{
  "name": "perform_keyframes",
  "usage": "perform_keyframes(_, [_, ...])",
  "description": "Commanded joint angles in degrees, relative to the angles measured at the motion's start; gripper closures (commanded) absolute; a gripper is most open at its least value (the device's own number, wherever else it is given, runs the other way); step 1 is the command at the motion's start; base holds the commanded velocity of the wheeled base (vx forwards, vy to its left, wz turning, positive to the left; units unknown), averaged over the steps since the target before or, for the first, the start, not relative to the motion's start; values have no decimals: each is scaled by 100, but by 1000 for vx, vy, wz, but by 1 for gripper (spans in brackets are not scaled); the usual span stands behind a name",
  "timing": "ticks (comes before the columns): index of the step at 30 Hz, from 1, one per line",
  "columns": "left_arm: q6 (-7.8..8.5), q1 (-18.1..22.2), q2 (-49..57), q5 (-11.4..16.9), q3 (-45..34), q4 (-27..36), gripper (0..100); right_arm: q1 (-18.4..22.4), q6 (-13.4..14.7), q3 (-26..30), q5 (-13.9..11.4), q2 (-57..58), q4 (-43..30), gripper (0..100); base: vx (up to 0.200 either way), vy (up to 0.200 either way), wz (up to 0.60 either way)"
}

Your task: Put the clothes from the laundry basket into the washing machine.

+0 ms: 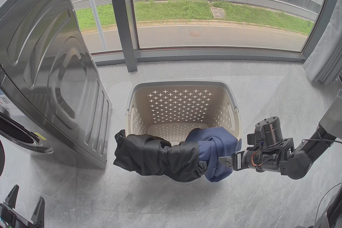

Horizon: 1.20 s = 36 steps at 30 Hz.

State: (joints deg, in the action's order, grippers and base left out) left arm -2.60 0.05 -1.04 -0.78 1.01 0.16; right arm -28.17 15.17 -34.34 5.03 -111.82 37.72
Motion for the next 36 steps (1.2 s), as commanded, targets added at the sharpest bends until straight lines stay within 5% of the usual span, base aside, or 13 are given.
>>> perform_keyframes(1, [-4, 4, 77, -1, -84, 2, 0, 57, 4, -196, 6, -366, 8, 0, 0, 0, 0])
perform_keyframes(23, [-4, 4, 77, -10, -84, 2, 0, 216, 215, -1013, 208, -929, 16, 0, 0, 0, 0])
perform_keyframes(24, [-4, 4, 77, -10, -84, 2, 0, 216, 224, -1040, 208, -946, 16, 100, 0, 0, 0])
perform_keyframes(36, [-4, 4, 77, -10, -84, 2, 0, 198, 268, -1066, 182, -1008, 8, 100, 0, 0, 0])
